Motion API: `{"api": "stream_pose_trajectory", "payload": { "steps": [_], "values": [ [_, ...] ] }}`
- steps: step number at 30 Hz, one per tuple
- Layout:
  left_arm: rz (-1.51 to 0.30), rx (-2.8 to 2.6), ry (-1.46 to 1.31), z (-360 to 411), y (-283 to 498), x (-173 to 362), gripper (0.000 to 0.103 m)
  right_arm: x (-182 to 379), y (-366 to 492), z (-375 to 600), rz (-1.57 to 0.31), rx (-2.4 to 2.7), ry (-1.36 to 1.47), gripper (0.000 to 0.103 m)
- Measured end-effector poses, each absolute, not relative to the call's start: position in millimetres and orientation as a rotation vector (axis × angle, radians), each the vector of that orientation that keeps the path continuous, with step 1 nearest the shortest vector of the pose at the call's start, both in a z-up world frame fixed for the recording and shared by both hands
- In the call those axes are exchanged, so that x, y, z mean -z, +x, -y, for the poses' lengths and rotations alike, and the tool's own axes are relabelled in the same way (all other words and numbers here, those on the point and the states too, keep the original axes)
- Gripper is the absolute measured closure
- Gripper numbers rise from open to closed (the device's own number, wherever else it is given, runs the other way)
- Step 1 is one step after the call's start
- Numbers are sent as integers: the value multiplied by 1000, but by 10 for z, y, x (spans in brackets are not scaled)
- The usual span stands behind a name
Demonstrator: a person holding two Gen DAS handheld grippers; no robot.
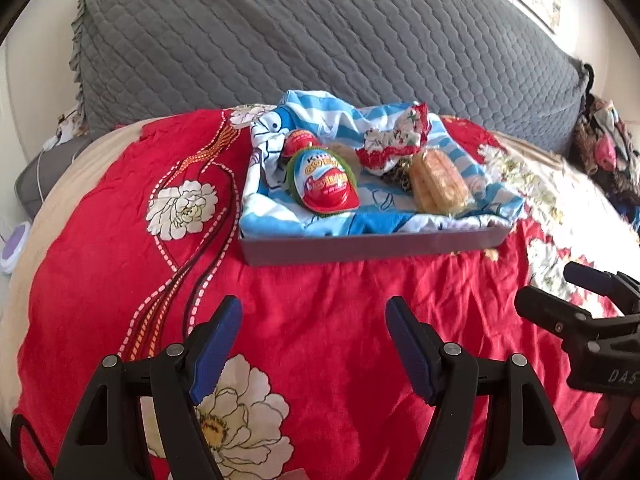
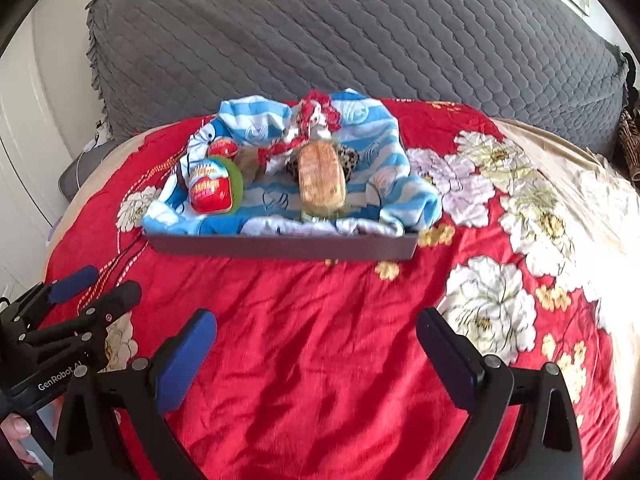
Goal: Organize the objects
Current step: 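Withdraw both open tools away from the tray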
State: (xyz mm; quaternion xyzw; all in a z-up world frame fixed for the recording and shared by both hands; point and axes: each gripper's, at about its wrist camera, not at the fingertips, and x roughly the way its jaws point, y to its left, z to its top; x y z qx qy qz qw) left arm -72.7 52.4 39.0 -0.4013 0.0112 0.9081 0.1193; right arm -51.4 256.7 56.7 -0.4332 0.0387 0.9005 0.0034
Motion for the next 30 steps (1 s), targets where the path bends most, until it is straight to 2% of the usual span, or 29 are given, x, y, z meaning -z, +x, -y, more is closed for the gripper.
{"api": "stream_pose_trajectory", "payload": {
  "steps": [12,19,30],
  "values": [
    [17,-2645,-1193,-492,-682,-264,28,-426,-405,-2501,-111,-2822,-1326,2],
    [-8,-2653,-1210,-486,-658,-138,28,-308,-386,-2554,-213,-2797,-1343,2],
    [18,-2660,-1204,-491,-646,-12,27,-224,-371,-2513,-179,-2799,-1317,2]
  ]
}}
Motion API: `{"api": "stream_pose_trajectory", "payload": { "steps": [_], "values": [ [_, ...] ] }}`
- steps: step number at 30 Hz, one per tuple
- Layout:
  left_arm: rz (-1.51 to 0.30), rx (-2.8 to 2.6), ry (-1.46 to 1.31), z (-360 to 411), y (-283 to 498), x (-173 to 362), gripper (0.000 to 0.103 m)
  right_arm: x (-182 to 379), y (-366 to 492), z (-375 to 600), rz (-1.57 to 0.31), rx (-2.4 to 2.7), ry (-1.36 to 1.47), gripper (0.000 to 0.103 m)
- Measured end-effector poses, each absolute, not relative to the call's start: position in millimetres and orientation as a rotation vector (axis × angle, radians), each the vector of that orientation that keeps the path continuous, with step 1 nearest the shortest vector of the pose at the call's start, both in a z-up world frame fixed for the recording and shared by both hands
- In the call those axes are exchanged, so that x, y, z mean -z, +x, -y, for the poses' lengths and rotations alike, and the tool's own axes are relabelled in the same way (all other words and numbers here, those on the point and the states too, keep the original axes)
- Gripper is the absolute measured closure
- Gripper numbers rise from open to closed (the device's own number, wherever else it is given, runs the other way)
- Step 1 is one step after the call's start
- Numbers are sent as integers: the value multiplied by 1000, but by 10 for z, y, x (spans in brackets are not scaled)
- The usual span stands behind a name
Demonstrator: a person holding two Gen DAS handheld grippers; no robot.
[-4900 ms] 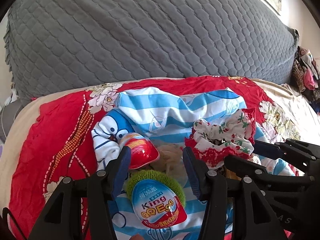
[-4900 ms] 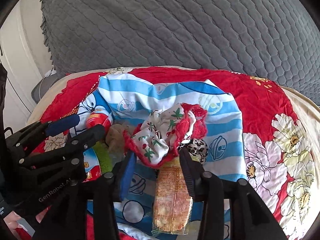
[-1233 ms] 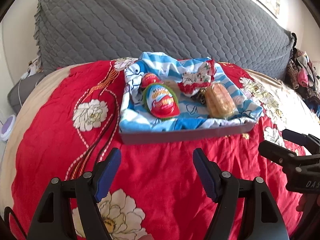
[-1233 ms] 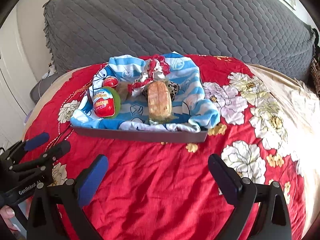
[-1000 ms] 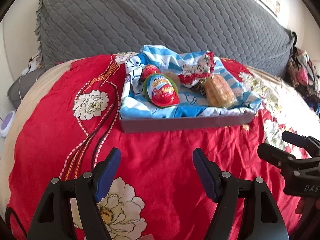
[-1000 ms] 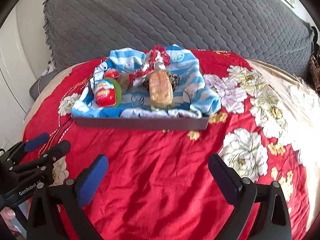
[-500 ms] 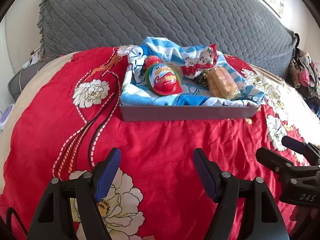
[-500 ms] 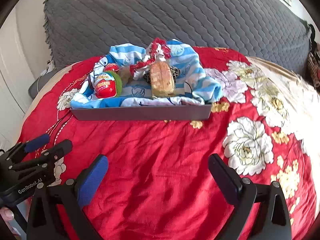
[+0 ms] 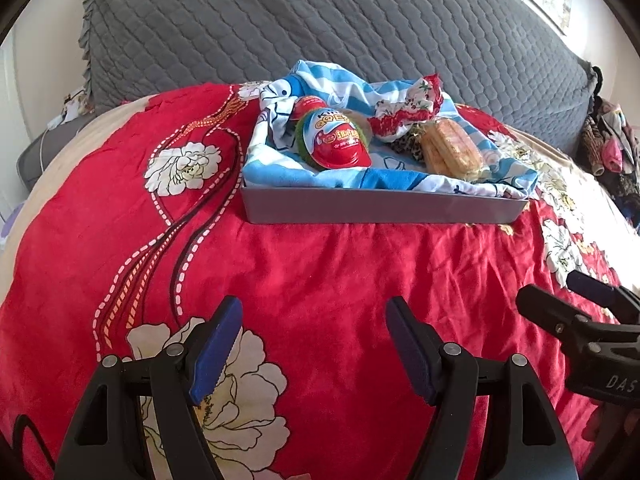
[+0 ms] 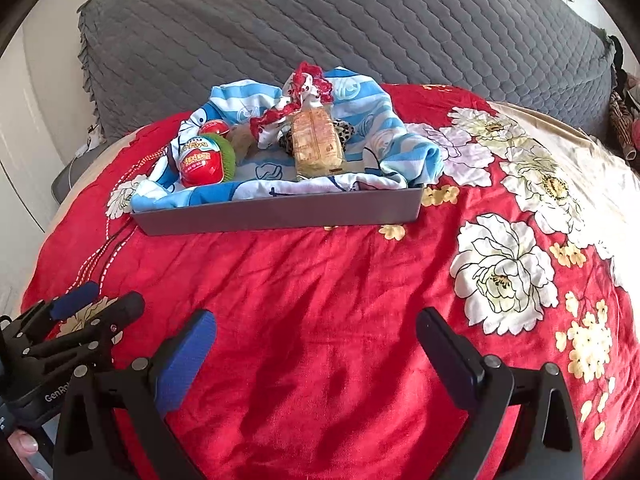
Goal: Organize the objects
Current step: 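Withdraw both open tools away from the tray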
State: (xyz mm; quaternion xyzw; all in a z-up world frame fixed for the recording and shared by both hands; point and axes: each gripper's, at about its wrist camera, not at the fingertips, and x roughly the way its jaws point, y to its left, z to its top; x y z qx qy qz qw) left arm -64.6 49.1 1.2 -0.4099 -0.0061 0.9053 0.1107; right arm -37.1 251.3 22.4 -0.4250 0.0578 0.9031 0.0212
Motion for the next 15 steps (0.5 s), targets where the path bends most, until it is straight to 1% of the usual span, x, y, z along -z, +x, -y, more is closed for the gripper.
{"api": "stream_pose_trajectory", "payload": {
  "steps": [9,15],
  "values": [
    [21,-2662,-1183,-519,-657,-35,27,-180,-371,-2492,-154,-2801,-1327,2],
    [6,-2668,-1182,-533,-664,-37,27,-174,-365,-2505,-175,-2803,-1325,2]
  ]
}}
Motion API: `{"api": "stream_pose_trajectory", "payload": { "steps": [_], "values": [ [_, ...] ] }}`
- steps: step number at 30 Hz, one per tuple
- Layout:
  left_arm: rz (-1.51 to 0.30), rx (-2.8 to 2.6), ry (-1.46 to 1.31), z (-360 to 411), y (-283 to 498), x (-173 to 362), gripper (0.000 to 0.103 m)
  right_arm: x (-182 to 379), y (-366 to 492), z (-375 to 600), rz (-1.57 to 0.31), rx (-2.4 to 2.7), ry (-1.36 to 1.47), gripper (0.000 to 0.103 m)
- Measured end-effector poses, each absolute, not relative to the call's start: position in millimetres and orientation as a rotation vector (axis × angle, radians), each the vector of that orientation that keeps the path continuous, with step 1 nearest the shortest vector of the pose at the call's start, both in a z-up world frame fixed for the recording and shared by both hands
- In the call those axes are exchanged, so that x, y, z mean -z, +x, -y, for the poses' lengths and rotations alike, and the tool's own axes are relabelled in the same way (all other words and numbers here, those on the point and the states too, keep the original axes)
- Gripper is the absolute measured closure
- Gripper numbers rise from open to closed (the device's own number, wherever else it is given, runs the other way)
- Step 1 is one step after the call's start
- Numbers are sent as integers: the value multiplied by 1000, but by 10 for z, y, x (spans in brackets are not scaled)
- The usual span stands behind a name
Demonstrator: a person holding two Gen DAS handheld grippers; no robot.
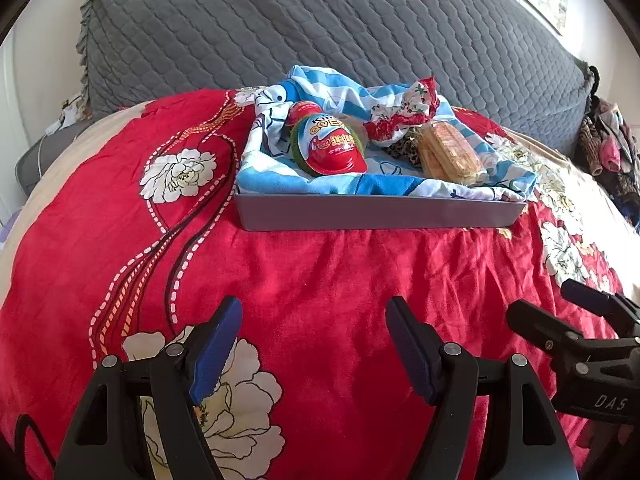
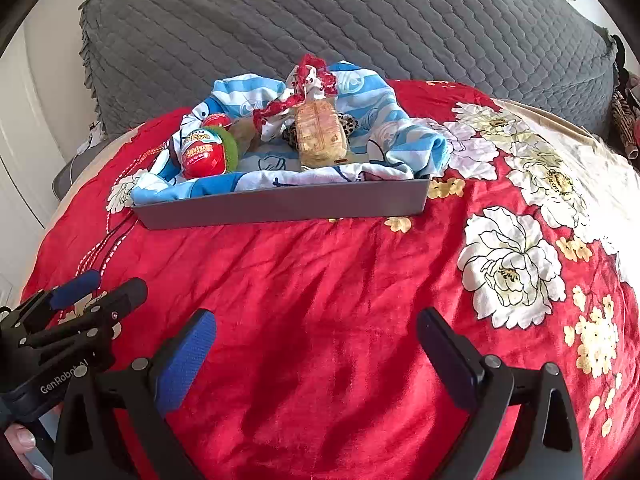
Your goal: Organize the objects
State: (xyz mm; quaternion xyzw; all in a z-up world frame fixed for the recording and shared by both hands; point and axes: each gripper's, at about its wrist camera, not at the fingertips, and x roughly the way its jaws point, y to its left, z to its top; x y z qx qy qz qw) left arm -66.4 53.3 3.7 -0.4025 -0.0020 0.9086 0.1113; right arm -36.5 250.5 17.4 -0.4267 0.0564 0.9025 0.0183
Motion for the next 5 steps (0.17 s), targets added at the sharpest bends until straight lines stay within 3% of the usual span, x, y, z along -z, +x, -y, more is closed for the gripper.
{"api": "stream_pose_trajectory", "payload": {
  "steps": [5],
  "values": [
    [18,-2682,-1168,-525,-655,-19,27,-190,-359,-2495,-171,-2812,-1313,2]
  ]
}}
